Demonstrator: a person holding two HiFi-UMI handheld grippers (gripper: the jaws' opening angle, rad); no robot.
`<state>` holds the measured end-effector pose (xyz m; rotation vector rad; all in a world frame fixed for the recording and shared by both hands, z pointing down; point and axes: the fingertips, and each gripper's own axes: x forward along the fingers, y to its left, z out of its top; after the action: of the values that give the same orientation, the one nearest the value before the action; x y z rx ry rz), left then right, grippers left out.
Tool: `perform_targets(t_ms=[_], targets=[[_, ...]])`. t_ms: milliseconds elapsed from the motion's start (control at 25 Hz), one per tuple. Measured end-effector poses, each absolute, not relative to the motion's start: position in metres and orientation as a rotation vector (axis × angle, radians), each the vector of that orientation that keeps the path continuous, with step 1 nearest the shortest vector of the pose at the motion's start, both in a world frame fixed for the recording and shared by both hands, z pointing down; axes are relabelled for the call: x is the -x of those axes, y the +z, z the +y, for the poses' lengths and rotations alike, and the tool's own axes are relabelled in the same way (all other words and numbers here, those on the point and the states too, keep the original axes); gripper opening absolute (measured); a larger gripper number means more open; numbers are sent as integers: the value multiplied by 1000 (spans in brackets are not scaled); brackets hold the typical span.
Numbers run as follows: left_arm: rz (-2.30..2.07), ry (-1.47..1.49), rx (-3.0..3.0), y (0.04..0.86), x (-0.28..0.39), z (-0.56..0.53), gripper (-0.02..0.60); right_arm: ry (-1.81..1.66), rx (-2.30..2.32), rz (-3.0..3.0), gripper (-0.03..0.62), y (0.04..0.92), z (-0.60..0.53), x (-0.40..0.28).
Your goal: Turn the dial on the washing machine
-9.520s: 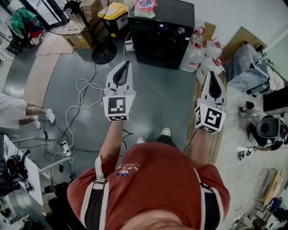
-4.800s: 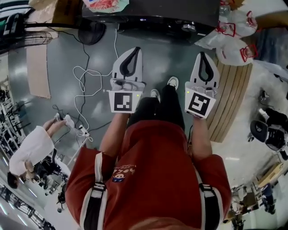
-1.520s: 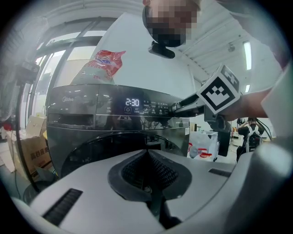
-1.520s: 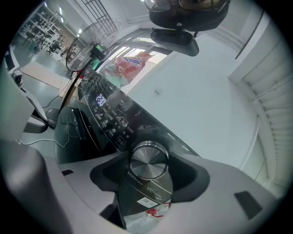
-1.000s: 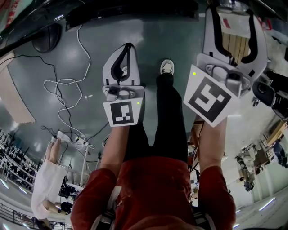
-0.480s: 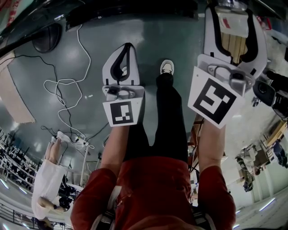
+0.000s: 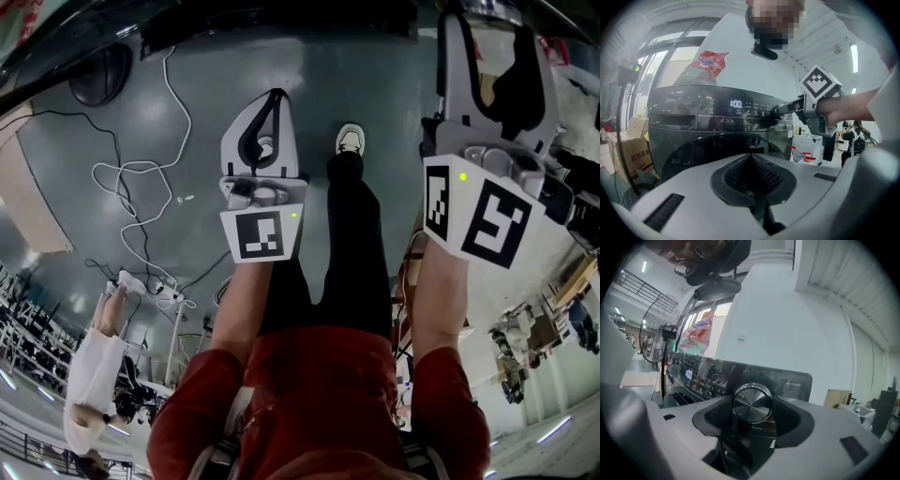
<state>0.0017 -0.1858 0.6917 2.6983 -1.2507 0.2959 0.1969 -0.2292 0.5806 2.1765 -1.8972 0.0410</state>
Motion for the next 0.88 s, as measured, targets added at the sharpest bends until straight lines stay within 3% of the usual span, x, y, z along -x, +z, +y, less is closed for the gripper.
perform_targets(t_ms=[880], targets=[[-1267,302,-2686,693,3,-186,11,88,-2190,-1915,273,581,-230,-198]])
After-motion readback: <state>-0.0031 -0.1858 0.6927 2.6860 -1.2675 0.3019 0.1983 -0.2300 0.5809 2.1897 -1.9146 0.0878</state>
